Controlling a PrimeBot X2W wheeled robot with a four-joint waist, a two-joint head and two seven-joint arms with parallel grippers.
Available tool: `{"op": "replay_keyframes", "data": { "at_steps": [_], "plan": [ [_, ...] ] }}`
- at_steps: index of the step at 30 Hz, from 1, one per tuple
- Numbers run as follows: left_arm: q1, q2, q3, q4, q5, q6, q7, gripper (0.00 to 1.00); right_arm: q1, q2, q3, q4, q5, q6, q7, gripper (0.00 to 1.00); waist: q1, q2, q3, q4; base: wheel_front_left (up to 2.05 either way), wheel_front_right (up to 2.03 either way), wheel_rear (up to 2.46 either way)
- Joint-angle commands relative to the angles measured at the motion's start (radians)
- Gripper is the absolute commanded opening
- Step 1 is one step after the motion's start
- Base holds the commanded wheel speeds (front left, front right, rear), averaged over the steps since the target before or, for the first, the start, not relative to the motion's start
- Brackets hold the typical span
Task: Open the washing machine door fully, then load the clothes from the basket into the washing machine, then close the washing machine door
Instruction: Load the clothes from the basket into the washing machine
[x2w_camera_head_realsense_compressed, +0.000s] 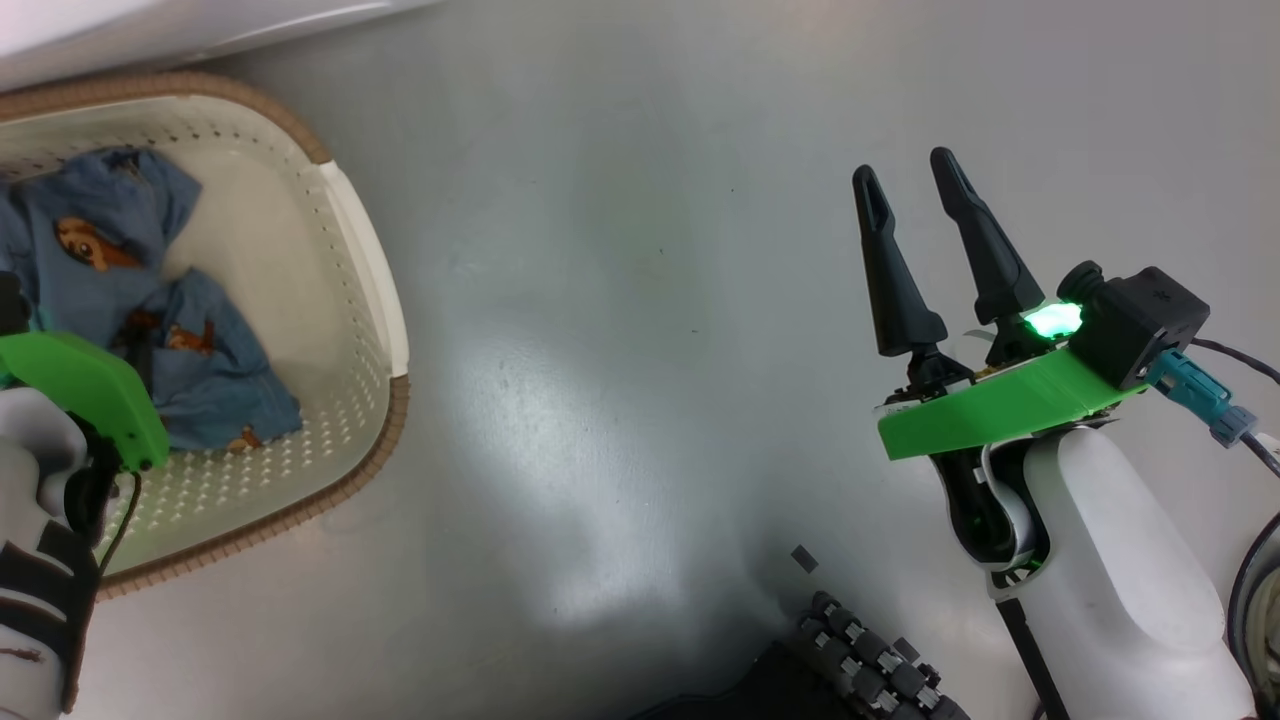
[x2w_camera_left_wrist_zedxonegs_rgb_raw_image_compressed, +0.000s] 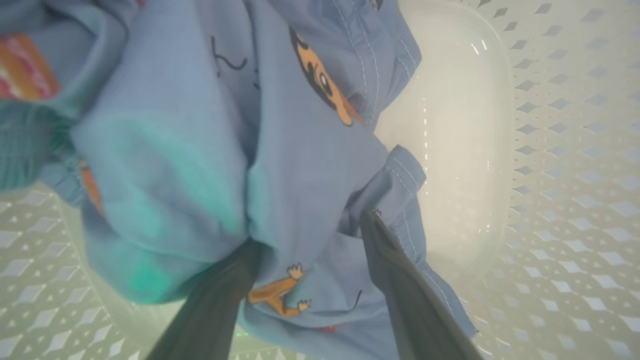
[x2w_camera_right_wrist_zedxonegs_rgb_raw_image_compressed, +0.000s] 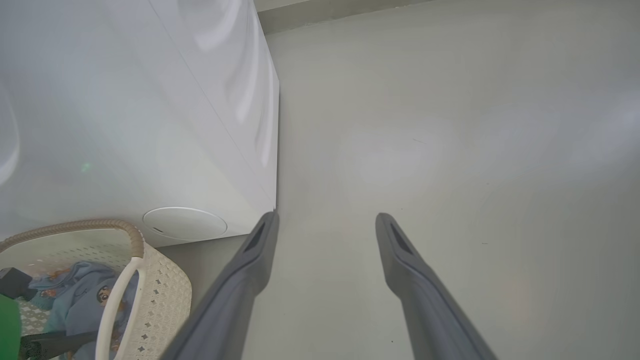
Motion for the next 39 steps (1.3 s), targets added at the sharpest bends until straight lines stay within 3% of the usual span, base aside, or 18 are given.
{"op": "replay_keyframes", "data": {
  "at_steps": [1,2,10,22,31,39],
  "plan": [
    [0.010,0.040,0.014,-0.004,0.000,0.005,-0.008,0.25,0.034,0.002,0.015,-0.023,0.008,0.005,-0.008,1.00,0.0000,-0.0001,0.003,-0.002,0.00,0.00,0.00],
    [0.009,0.039,0.013,-0.004,-0.001,0.006,-0.009,0.00,0.034,0.002,0.015,-0.023,0.007,0.005,-0.008,1.00,0.0000,-0.0001,0.004,-0.002,0.00,0.00,0.00],
    [0.004,0.022,0.019,-0.003,-0.015,-0.001,-0.071,0.00,0.032,0.002,0.014,-0.018,0.000,0.005,-0.008,1.00,0.0000,-0.0001,-0.015,0.018,0.00,0.00,0.00],
    [0.056,-0.069,0.030,-0.004,-0.062,-0.067,-0.171,0.00,0.025,0.002,0.011,0.018,-0.023,0.005,-0.008,1.00,0.0000,-0.0001,-0.158,0.075,0.00,0.00,0.00],
    [0.162,-0.153,0.000,-0.077,-0.106,-0.088,-0.264,0.00,0.044,-0.030,0.012,0.060,-0.018,0.005,-0.008,1.00,0.0000,-0.0001,-0.341,0.139,0.00,0.00,0.00],
    [0.272,-0.143,-0.061,-0.233,-0.174,-0.088,-0.305,0.00,0.087,-0.070,0.024,0.100,0.013,0.005,-0.008,1.00,0.0000,-0.0001,-0.521,0.184,0.00,0.00,0.00]
  ]
}}
